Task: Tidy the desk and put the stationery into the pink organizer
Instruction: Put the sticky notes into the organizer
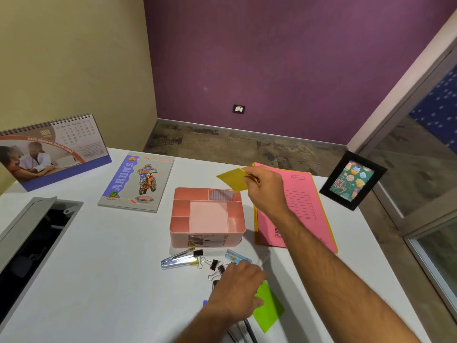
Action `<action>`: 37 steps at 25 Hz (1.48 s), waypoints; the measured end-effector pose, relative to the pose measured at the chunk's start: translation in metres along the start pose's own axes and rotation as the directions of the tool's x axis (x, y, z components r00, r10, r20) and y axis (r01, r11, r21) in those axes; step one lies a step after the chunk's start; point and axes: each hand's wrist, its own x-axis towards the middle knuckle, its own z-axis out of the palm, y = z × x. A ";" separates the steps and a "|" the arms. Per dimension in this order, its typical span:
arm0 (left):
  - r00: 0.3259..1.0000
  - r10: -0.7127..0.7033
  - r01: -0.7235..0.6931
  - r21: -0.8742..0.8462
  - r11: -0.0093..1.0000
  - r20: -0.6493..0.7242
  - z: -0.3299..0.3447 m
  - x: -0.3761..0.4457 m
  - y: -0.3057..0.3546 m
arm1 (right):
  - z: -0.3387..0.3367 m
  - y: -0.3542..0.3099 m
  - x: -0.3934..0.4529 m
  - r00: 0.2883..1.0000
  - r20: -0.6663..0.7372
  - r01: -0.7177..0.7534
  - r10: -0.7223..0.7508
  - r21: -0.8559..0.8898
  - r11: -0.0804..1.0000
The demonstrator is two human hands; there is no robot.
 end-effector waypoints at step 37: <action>0.854 -0.440 0.101 -0.741 0.664 -0.278 -0.004 -0.002 -0.017 | 0.001 0.028 -0.080 0.923 0.053 -0.363 0.382 0.453 0.814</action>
